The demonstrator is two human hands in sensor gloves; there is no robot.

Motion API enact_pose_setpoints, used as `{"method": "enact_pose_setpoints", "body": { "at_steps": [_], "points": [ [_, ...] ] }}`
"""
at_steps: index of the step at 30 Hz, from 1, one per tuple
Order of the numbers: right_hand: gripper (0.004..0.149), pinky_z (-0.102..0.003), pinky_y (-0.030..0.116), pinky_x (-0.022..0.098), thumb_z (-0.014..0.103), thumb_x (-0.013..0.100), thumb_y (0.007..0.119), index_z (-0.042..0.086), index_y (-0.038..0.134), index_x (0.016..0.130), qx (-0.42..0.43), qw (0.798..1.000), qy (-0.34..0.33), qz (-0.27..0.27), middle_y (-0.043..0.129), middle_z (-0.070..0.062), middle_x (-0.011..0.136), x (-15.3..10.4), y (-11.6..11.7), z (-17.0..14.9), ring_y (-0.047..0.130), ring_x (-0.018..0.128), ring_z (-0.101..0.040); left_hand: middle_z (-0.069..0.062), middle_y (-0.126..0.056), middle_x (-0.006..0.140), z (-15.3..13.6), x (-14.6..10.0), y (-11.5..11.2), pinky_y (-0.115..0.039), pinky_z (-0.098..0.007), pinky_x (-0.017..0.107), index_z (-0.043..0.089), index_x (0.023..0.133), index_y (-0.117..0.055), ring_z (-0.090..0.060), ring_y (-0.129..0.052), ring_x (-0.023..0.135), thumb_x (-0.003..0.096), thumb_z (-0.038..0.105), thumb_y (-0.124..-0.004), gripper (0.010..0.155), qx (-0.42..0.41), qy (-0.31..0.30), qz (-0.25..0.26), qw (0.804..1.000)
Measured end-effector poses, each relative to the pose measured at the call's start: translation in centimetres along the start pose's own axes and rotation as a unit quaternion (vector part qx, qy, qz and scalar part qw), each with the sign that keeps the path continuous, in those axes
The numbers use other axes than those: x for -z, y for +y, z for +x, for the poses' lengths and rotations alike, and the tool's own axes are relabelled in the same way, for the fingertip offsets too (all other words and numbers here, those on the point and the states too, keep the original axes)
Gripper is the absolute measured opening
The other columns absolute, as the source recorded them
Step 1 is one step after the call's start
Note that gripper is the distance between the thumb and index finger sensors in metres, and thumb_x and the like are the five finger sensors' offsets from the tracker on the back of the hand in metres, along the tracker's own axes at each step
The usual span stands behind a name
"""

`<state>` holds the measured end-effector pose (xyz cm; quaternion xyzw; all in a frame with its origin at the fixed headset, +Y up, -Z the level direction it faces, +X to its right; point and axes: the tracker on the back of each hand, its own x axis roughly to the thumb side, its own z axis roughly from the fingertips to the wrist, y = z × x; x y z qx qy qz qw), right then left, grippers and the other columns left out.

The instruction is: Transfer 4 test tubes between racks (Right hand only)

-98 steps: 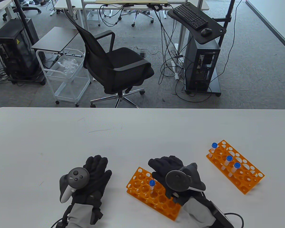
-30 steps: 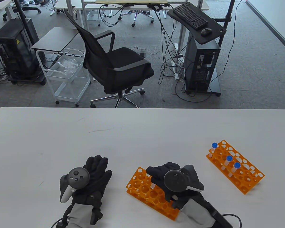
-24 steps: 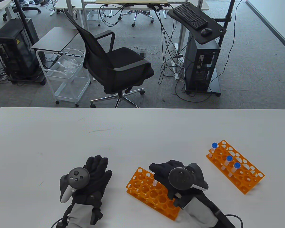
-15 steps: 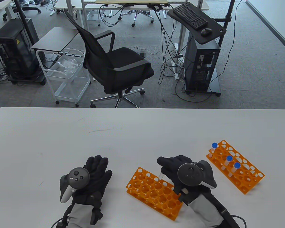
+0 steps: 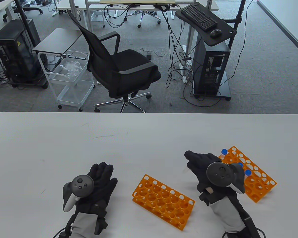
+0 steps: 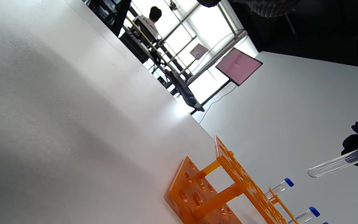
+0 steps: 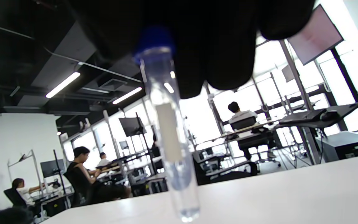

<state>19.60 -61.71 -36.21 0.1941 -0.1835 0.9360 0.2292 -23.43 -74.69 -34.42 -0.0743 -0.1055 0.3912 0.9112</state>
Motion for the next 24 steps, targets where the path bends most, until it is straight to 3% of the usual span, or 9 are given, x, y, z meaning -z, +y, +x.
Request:
{"method": "enact_pose_setpoints", "body": {
  "at_steps": [24],
  "points": [
    [0.046, -0.065, 0.061, 0.060, 0.029, 0.048, 0.078, 0.013, 0.082, 0.091, -0.065, 0.989, 0.119, -0.061, 0.095, -0.015, 0.082, -1.3, -3.2, -7.4, 0.088, 0.072, -0.042, 0.010, -0.007, 0.121, 0.0, 0.0, 0.0, 0.005, -0.041, 0.080, 0.040, 0.115, -0.023, -0.013, 0.011, 0.109, 0.0587, 0.064, -0.050, 0.067, 0.001, -0.001, 0.000, 1.000]
  ]
}}
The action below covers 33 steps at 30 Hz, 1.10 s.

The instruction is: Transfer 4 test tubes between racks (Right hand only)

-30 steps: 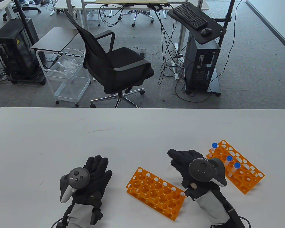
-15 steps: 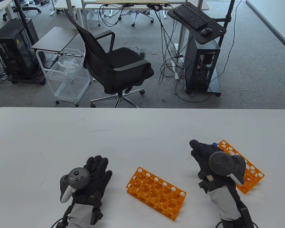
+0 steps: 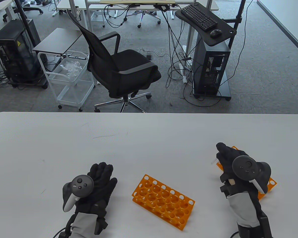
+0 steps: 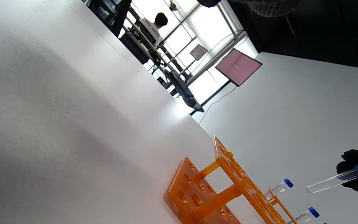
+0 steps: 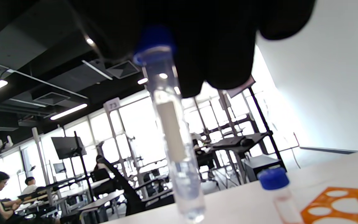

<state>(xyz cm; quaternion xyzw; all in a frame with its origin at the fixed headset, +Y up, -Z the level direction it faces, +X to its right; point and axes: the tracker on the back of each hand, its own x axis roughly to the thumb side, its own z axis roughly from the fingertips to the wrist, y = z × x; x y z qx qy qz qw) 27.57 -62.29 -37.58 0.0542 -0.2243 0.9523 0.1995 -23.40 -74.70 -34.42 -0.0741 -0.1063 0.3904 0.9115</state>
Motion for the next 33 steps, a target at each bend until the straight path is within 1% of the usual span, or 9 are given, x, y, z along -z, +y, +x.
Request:
{"method": "enact_pose_setpoints", "body": {
  "at_steps": [12, 21, 33],
  "points": [
    [0.047, -0.065, 0.061, 0.060, 0.029, 0.048, 0.078, 0.013, 0.081, 0.092, -0.032, 0.999, 0.036, -0.015, 0.094, -0.015, 0.083, 0.2, 0.3, -2.8, 0.088, 0.073, -0.042, 0.010, -0.007, 0.121, 0.0, 0.0, 0.0, 0.005, -0.041, 0.080, 0.040, 0.115, -0.023, -0.013, 0.011, 0.109, 0.0587, 0.064, -0.050, 0.067, -0.001, 0.000, 0.001, 1.000],
    [0.046, -0.064, 0.061, 0.060, 0.029, 0.048, 0.078, 0.014, 0.081, 0.092, -0.057, 0.997, 0.049, -0.022, 0.094, -0.014, 0.083, 0.5, 1.4, -4.2, 0.088, 0.073, -0.041, 0.010, -0.007, 0.121, 0.0, 0.0, 0.0, 0.005, -0.041, 0.080, 0.040, 0.115, -0.023, -0.013, 0.011, 0.109, 0.0587, 0.064, -0.050, 0.067, -0.001, 0.000, 0.001, 1.000],
    [0.046, -0.064, 0.062, 0.060, 0.029, 0.048, 0.078, 0.015, 0.080, 0.092, -0.083, 0.994, 0.068, -0.010, 0.093, -0.014, 0.084, 0.9, 3.0, -6.0, 0.087, 0.075, -0.041, 0.010, -0.007, 0.121, -0.2, -0.1, 0.2, 0.005, -0.041, 0.080, 0.041, 0.115, -0.023, -0.013, 0.012, 0.109, 0.0585, 0.065, -0.050, 0.067, -0.009, 0.008, 0.002, 1.000]
  ]
}}
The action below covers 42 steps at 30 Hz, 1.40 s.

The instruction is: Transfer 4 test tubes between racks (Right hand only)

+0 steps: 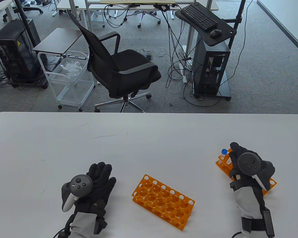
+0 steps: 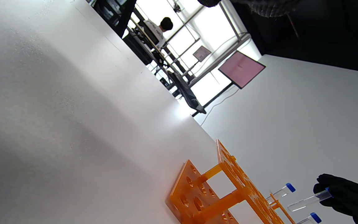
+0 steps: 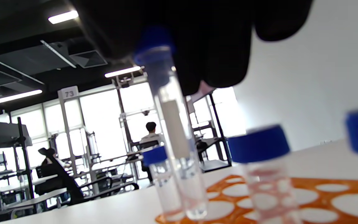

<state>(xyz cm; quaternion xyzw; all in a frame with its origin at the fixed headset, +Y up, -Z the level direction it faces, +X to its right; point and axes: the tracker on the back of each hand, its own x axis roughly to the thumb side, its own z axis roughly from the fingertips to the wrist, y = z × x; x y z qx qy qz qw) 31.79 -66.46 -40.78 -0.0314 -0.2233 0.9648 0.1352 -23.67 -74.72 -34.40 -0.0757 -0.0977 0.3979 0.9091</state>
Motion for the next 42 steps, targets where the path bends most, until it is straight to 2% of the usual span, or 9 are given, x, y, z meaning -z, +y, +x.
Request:
{"method": "enact_pose_setpoints", "body": {
  "at_steps": [42],
  "points": [
    [0.046, -0.064, 0.063, 0.060, 0.028, 0.048, 0.078, 0.013, 0.081, 0.091, -0.044, 0.996, 0.029, 0.066, 0.094, -0.015, 0.084, 0.6, 2.8, -1.0, 0.088, 0.074, -0.042, 0.010, -0.007, 0.121, -0.1, 0.1, 0.2, 0.005, -0.041, 0.080, 0.041, 0.115, -0.023, -0.013, 0.012, 0.109, 0.0586, 0.065, -0.050, 0.067, -0.005, -0.004, 0.003, 1.000]
  ]
}}
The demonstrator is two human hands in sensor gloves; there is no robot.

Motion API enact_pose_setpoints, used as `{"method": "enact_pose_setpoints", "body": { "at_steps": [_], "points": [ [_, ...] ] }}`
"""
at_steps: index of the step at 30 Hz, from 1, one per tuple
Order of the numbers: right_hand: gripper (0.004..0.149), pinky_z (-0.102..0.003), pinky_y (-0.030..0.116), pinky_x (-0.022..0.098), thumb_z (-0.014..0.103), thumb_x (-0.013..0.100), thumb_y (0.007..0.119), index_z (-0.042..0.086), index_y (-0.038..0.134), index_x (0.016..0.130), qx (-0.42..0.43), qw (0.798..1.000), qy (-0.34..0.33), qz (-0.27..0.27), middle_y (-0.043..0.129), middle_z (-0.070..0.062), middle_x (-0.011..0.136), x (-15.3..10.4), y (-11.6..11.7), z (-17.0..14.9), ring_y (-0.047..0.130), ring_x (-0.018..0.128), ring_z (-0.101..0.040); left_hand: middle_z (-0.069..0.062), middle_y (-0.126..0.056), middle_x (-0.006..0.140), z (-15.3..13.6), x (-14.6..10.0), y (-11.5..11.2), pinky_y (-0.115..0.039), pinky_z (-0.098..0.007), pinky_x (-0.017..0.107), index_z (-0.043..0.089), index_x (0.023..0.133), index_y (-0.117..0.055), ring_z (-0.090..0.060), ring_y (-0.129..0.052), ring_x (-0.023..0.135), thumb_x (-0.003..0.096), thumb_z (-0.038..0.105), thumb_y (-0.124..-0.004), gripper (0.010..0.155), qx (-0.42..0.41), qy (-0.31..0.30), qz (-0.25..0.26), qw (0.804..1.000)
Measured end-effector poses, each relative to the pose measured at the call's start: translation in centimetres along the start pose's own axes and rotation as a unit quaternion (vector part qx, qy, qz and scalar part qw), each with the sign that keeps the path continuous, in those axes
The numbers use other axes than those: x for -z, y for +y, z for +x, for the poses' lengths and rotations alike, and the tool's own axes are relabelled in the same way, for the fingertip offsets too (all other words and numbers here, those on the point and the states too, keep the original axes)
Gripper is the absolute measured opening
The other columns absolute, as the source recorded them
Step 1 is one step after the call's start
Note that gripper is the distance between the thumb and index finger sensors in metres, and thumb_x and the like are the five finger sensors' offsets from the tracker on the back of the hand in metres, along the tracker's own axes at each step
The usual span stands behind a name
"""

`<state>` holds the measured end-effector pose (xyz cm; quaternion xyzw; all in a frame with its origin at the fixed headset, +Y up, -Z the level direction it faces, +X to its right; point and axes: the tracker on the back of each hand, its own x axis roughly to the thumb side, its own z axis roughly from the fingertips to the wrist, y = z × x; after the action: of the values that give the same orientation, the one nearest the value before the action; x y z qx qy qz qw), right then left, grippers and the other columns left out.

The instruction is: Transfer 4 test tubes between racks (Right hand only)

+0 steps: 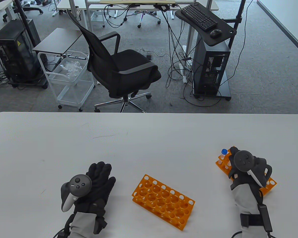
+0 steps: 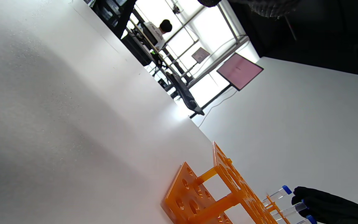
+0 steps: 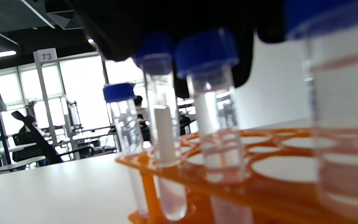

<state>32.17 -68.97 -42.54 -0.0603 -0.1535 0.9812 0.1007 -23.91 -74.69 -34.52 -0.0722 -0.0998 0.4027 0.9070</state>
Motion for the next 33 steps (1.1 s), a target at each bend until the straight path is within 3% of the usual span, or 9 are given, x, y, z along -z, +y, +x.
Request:
{"method": "enact_pose_setpoints", "body": {
  "at_steps": [26, 33],
  "points": [
    [0.047, -0.064, 0.062, 0.060, 0.030, 0.048, 0.078, 0.015, 0.081, 0.092, -0.006, 1.000, -0.003, 0.020, 0.094, -0.015, 0.085, 0.01, 0.98, 0.12, 0.088, 0.075, -0.042, 0.010, -0.007, 0.121, 0.02, 0.00, -0.02, 0.005, -0.041, 0.080, 0.040, 0.115, -0.023, -0.013, 0.011, 0.109, 0.0586, 0.065, -0.050, 0.067, 0.000, 0.000, 0.000, 1.000],
    [0.051, -0.065, 0.060, 0.061, 0.033, 0.048, 0.078, 0.013, 0.078, 0.095, 0.005, 1.000, -0.008, 0.003, 0.090, -0.017, 0.090, -0.40, 0.09, 0.00, 0.084, 0.079, -0.044, 0.010, -0.007, 0.121, 0.02, 0.00, -0.02, 0.005, -0.041, 0.080, 0.041, 0.115, -0.023, -0.013, 0.012, 0.109, 0.0586, 0.065, -0.050, 0.067, 0.000, 0.000, 0.000, 1.000]
  ]
}}
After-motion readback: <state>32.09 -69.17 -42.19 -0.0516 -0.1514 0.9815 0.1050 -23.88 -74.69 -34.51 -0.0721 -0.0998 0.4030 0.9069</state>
